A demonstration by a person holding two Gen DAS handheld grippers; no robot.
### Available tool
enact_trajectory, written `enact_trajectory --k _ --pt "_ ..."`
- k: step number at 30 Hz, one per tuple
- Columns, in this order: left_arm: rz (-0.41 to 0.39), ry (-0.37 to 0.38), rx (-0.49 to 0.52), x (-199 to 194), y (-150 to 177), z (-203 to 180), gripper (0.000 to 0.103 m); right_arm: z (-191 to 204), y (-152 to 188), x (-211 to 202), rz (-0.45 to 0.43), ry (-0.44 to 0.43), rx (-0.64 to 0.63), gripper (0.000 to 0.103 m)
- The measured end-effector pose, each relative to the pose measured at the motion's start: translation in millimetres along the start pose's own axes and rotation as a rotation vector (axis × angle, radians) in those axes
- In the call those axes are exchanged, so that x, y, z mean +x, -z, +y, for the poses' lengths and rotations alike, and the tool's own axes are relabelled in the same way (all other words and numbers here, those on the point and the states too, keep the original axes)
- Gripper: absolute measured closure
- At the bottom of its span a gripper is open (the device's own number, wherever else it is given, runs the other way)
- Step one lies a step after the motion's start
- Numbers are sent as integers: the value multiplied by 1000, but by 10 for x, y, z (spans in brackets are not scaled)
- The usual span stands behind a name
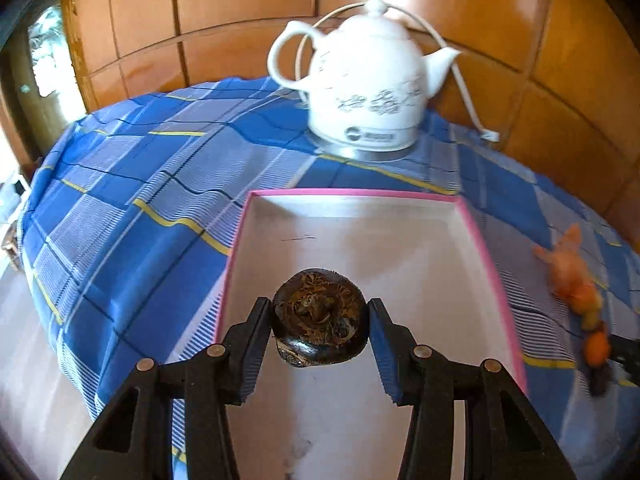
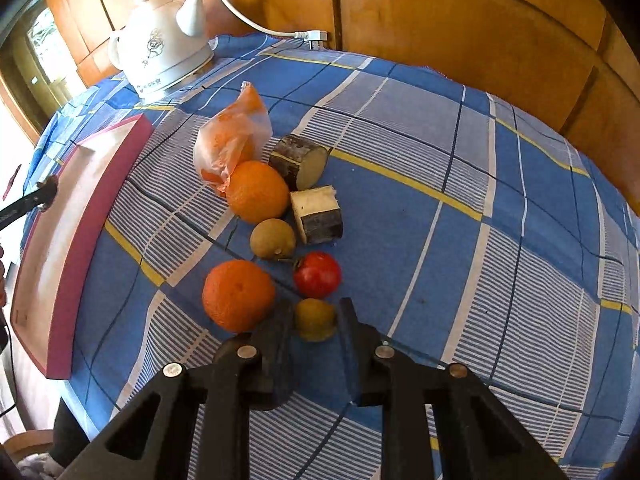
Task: Organize fruits
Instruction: 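Carry the dark fruit into the tray and open the left tool, then grasp the small yellow fruit with the right tool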
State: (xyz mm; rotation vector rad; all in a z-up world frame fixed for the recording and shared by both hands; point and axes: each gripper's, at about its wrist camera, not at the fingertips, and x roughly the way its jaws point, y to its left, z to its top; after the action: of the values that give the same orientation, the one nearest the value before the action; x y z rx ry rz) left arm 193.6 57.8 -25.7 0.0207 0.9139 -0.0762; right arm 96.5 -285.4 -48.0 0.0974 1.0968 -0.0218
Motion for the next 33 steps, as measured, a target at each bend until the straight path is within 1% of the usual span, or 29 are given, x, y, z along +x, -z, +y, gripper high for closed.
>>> enact_trajectory --k 1,2,3,4,5,9,10,11,13,14,16,20,24,28,30,33 --pt "-3 -24 0 -2 10 -5 54 -9 -2 2 0 -3 7 81" --pt "-22 -32 -5 -45 29 -13 51 -14 -1 2 -1 -5 13 81" --pt "-40 -35 -8 -100 50 -27 48 -16 2 2 -1 -7 18 81" --pt "-69 -52 -13 -195 80 -47 40 -24 2 4 -1 -10 23 81" --pt "-98 -63 -19 -284 103 -68 36 -31 1 5 -2 -13 29 81" --pt "-183 -48 -38 -626 188 -145 33 -57 4 1 -5 -24 49 81" --pt "-205 -42 -40 -716 210 -170 31 -60 10 -2 -6 -25 53 81" --pt "-226 -40 -41 -805 244 -196 24 -60 19 -6 -8 -26 57 81" --pt "-260 -40 -45 -942 278 -242 16 -74 34 -14 -13 -32 70 81" --pt "-288 -42 -45 -1049 327 -274 13 -75 44 -21 -17 -32 75 81" --pt "-313 -46 -41 -1151 361 -311 10 -56 71 -38 -30 -21 73 81" --pt "-340 -50 -19 -1321 468 -403 10 -14 130 -91 -59 5 69 81" --pt "-338 -55 -14 -1396 544 -449 9 -47 165 -171 -92 11 85 82" --pt "-334 -63 -9 -1427 606 -481 9 -73 196 -402 -167 20 110 82" --pt "-329 -64 -7 -1428 634 -493 9 -30 197 -525 -205 14 105 82" --pt "-324 -63 -4 -1428 668 -502 9 151 177 -736 -264 -39 64 82"
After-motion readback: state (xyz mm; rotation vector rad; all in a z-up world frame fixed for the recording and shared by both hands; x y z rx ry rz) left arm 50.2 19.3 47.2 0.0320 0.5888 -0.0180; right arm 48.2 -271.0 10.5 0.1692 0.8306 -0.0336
